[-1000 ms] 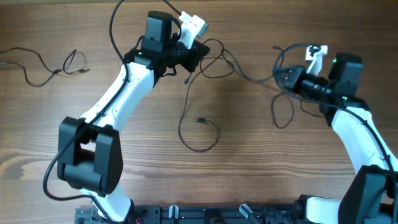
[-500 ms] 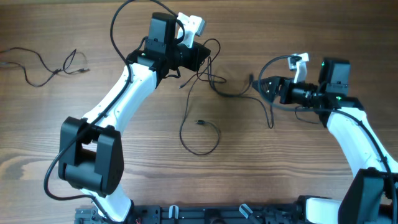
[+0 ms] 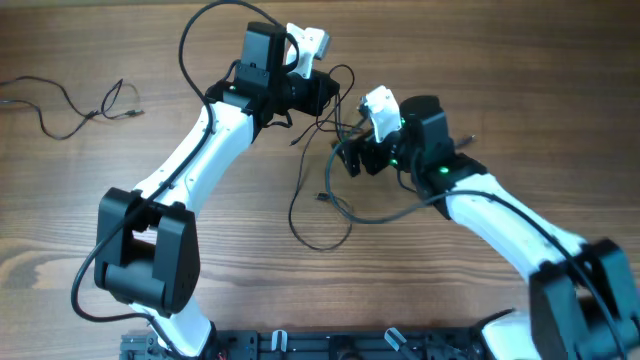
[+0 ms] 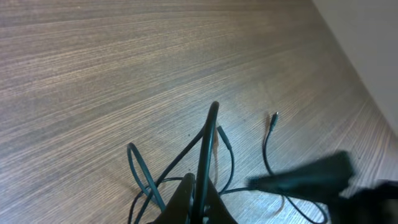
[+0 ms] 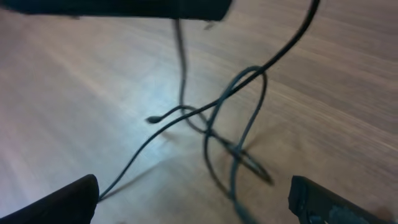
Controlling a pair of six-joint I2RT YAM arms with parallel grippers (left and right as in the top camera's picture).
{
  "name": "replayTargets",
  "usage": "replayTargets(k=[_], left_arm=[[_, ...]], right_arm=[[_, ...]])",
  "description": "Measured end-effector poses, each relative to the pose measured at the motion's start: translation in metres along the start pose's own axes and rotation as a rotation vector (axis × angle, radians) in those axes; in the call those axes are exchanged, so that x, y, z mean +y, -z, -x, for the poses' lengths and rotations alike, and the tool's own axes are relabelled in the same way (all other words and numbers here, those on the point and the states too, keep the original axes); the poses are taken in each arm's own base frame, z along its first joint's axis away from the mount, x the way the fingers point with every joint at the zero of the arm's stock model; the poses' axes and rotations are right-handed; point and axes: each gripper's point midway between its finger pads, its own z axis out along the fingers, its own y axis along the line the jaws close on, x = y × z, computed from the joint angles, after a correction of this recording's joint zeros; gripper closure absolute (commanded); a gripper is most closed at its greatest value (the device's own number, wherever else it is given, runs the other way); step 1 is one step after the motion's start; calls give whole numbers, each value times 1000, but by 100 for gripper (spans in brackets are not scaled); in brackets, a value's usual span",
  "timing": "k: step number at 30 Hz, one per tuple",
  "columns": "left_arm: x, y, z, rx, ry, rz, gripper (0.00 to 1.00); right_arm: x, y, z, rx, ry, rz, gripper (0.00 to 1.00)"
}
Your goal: Untangle cables
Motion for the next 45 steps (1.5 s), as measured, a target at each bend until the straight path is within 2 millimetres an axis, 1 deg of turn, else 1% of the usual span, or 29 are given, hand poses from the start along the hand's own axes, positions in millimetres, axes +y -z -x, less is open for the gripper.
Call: replayTargets(k=[2, 3, 6, 9, 12, 15, 17, 18, 19, 20, 21, 24, 26, 27, 28, 29, 30, 31, 32, 33, 34, 35, 36, 37, 39, 40, 41, 43, 45], left_arm=[[0, 0, 0, 0, 20, 0, 96], [0, 0, 0, 1, 26, 1, 96], [0, 0, 0, 0, 33, 1, 96], [0, 0, 0, 0, 37, 1, 96], [0, 0, 0, 0, 41, 1, 96], [0, 0, 0, 0, 44, 2, 96], [1, 0, 0, -1, 44, 4, 96], [1, 0, 0, -1, 45, 4, 96], [1, 0, 0, -1, 45, 4, 96], [1, 0, 0, 0, 46, 4, 96], [1, 0, 0, 0, 52, 4, 96], [1, 0, 0, 0, 69, 5, 96], [5, 3, 0, 1, 84, 12, 96], [10, 6, -2, 9, 102, 22, 96], [16, 10, -4, 16, 122, 39, 96], [29, 19, -8, 29, 167, 79, 96], [43, 30, -9, 29, 209, 120, 96], [59, 43, -10, 27, 255, 166, 96], [72, 55, -11, 22, 291, 197, 96], [92, 76, -14, 14, 352, 248, 96], [109, 95, -12, -11, 393, 286, 96], [124, 115, -11, -40, 432, 315, 96], [137, 136, -8, -78, 470, 341, 96], [147, 156, -5, -115, 504, 352, 96], [156, 194, 4, -199, 542, 340, 96], [155, 211, 9, -237, 549, 325, 96], [154, 222, 12, -262, 552, 315, 96], [153, 250, 18, -324, 553, 311, 96], [148, 282, 24, -395, 540, 321, 96]], right_arm=[[-3, -14, -6, 0, -18, 9, 36], [-2, -19, -7, -4, -17, 21, 37], [1, -33, -17, 8, -66, 70, 36], [8, -38, -22, 14, -78, 118, 36], [10, -43, -28, 26, -97, 141, 34], [9, -51, -23, -15, -100, 152, 32], [7, -56, -24, -24, -112, 152, 32], [5, -60, -25, -33, -123, 149, 36], [4, -64, -26, -42, -134, 148, 60], [2, -69, -27, -51, -147, 147, 91], [0, -72, -30, -49, -167, 145, 95], [-1, -75, -33, -43, -215, 145, 96], [-3, -71, -29, -48, -270, 169, 96], [-6, -65, -24, -59, -300, 185, 96], [-12, -55, -13, -82, -329, 206, 96], [-18, -38, 2, -115, -354, 240, 96], [-31, -13, 25, -178, -368, 264, 95], [-47, 19, 50, -255, -369, 271, 95], [-60, 44, 66, -309, -368, 262, 96], [-82, 91, 89, -404, -359, 230, 95], [-100, 129, 103, -472, -352, 185, 95], [-115, 161, 109, -519, -356, 137, 95], [-127, 187, 110, -552, -365, 95, 96], [-138, 206, 107, -569, -385, 55, 95], [-164, 229, 89, -566, -470, -28, 96], [-176, 233, 78, -552, -519, -68, 95], [-189, 236, 64, -536, -580, -120, 95], [-220, 243, 24, -481, -745, -278, 96], [-239, 246, -15, -406, -858, -420, 95]])
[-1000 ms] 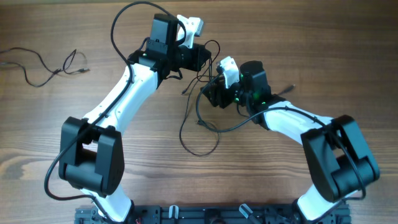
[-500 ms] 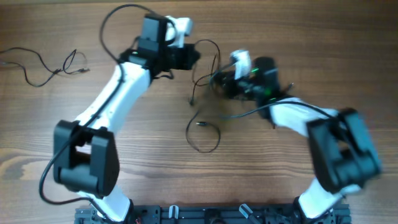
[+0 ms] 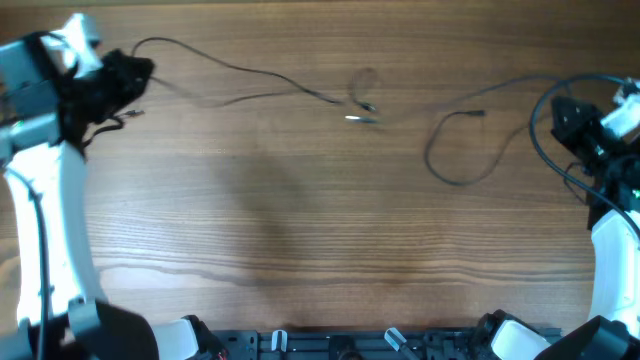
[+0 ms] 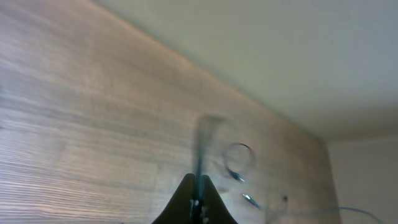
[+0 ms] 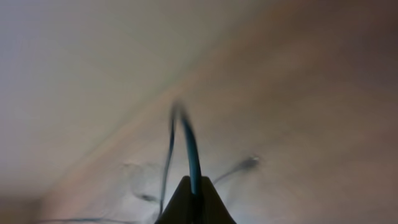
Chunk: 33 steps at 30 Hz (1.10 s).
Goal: Untangle cables
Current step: 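Pull the grippers apart, left gripper carrying a cable to the far left, then release the cable at far left and withdraw the left gripper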
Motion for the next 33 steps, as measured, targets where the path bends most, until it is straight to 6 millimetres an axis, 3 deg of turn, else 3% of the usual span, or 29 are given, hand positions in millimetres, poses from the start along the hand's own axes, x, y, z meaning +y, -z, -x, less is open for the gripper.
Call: replayTargets(k=[4, 10, 12, 18, 20, 25, 28, 31, 33], left_arm=[[-14, 50, 28, -152, -51, -13, 96], [-25, 138, 66, -420, -44, 12, 96], [-30, 163, 69, -483, -30, 24, 96], [-53, 208, 65, -611, -65, 55, 96], [-47, 226, 69, -682, -34, 113, 96], [-24, 243, 72, -731, 97, 155, 96], [15, 254, 68, -792, 223, 330, 96], [65, 282, 63, -903, 347, 609, 96], [88, 299, 60, -968, 408, 748, 96]], right_arm=[[-22, -1, -15, 46, 6, -116, 95], [-23, -18, -39, 128, 25, -136, 95], [-23, -26, -53, 177, 33, -133, 95], [-24, -46, -88, 300, 91, -126, 95], [-22, -50, -100, 342, 103, -122, 95], [-19, -50, -112, 382, 107, -120, 96], [-21, -48, -115, 396, 99, -130, 95], [-23, -46, -120, 418, 87, -140, 96], [-24, -45, -122, 426, 82, -144, 95]])
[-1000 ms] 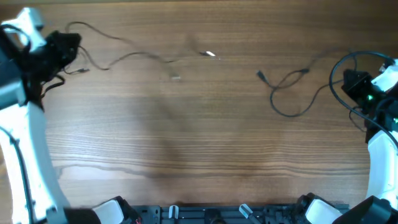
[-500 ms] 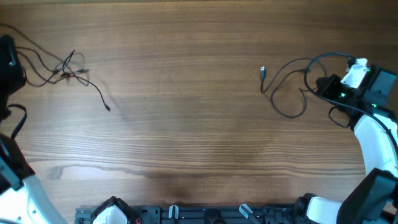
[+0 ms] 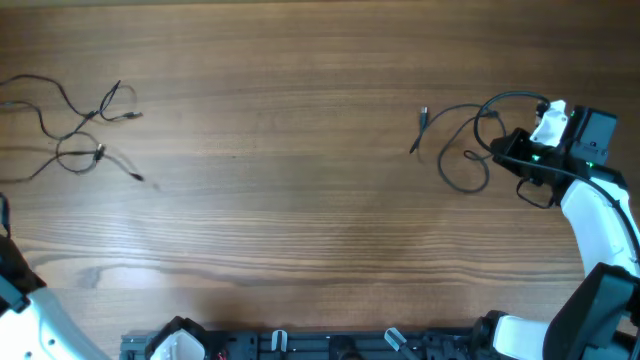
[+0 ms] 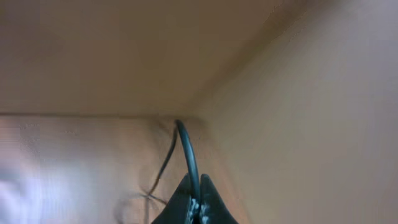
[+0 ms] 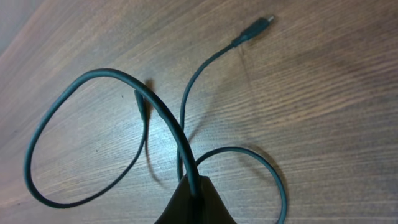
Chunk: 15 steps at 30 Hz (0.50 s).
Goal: Untangle cables
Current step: 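Release the cable at far left and withdraw the left gripper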
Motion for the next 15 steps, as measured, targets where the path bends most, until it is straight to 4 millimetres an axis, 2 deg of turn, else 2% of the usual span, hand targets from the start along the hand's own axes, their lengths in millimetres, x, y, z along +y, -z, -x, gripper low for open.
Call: replayTargets(k=[2, 5, 8, 10, 15], left_arm=[[24, -12, 8, -63, 35, 135, 96], [52, -39, -1, -58, 65, 281, 96], [86, -74, -33, 29, 88, 436, 96], [118, -97, -59, 104, 125, 559, 96], [193, -135, -91, 199, 216, 763, 96]], right_arm=[[0, 0, -2, 6, -3, -1, 96], [-1, 0, -4, 15, -8, -3, 95], [-2, 0, -7, 28, -15, -7, 95], [-2, 0, -9, 33, -18, -8, 95], [-2, 0, -10, 41, -22, -10, 95]])
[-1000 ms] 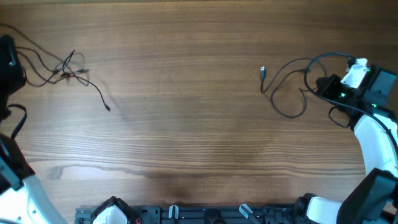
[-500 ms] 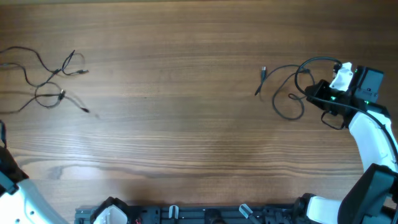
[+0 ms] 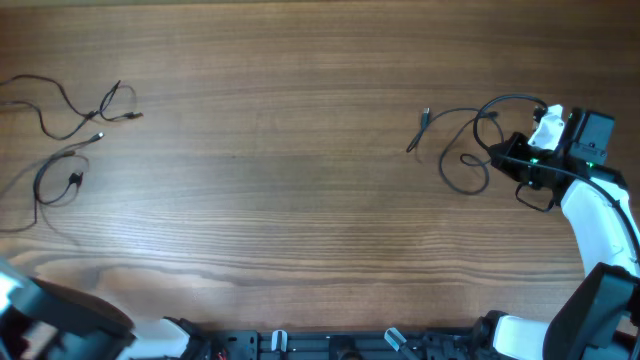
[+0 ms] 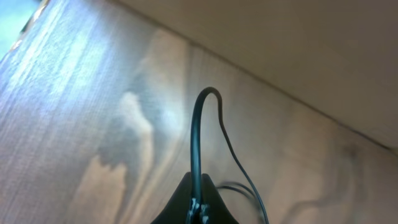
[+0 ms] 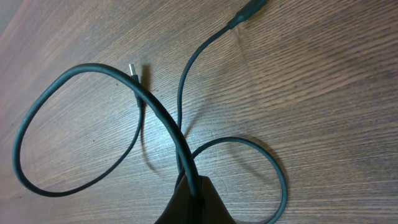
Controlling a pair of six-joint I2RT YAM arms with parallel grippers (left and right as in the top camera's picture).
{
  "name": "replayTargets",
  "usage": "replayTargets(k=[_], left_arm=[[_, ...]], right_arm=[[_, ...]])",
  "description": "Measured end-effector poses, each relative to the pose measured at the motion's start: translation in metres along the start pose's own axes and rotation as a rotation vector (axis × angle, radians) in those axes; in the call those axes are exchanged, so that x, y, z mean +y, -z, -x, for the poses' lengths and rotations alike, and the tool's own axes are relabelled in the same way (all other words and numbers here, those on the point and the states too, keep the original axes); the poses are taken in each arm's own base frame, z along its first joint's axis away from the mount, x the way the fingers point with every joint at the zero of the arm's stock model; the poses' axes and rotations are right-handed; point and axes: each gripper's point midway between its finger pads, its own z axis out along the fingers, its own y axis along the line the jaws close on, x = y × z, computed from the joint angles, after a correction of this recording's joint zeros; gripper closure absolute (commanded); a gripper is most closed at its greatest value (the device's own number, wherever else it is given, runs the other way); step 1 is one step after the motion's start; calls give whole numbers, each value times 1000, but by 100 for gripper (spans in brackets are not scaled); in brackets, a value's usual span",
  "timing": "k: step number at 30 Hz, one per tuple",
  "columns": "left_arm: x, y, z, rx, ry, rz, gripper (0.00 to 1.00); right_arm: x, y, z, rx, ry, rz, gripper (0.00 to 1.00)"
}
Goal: Untangle cables
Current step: 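Release the cable at far left and withdraw the left gripper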
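A thick dark cable (image 3: 468, 150) lies in loose loops at the right of the table, its plug (image 3: 424, 115) pointing left. My right gripper (image 3: 500, 152) is shut on it; in the right wrist view the cable (image 5: 74, 73) arcs up out of the closed right gripper (image 5: 190, 186), with its plug (image 5: 249, 11) at the top. A thin dark cable (image 3: 55, 180) lies looped at the far left and runs off the left edge. In the left wrist view my left gripper (image 4: 198, 200) is shut on this thin cable (image 4: 195, 130). That gripper is outside the overhead view.
Another thin cable (image 3: 70, 105) lies by itself at the top left of the wooden table (image 3: 300, 200). The left arm (image 3: 60, 320) shows at the bottom left corner. The rig's base rail (image 3: 330, 345) runs along the front edge.
The thin cable at the left has shifted down and toward the left edge, its loop now lower. The left wrist view now shows the table instead of the wall. The right gripper and thick cable barely moved.
First both grippers were at the table's middle over the tangled cables, the left shut on one, the right open. Then the arms were far apart, each shut on a cable. After that the thin cable lay at the left and the thick one at the right, apart.
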Motion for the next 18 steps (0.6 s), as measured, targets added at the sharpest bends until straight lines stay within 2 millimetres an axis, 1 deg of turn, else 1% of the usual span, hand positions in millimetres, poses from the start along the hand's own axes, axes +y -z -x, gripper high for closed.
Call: replayTargets(k=[2, 4, 6, 7, 8, 10, 12, 14, 16, 18], left_arm=[[10, -32, -1, 31, 23, 53, 96], [10, -58, -2, 51, 15, 54, 94], [0, -81, -9, 76, -23, 23, 76], [-6, -91, -14, 94, -52, -5, 46], [-14, -101, -21, 118, -74, -39, 0], [-24, -112, -34, 169, -119, -93, 0], [-35, -114, -44, 219, -140, -154, 0], [-46, -111, -50, 253, -150, -219, 0], [-66, -103, -58, 296, -182, -327, 0], [-90, -91, -70, 329, -268, -456, 0]], right_arm=[[0, 0, 0, 0, 0, 0, 95], [0, 0, 0, 0, 0, 0, 96], [0, 0, 0, 0, -2, 0, 96], [0, 0, 0, 1, -5, 0, 95], [0, 0, 0, 2, -6, 0, 95], [0, 0, -1, 4, -7, -1, 95], [1, 0, -2, 6, -5, 0, 96], [4, -2, -3, 10, 3, 4, 95], [7, -3, -5, 17, 12, 9, 95], [11, -4, -6, 23, 21, 13, 95]])
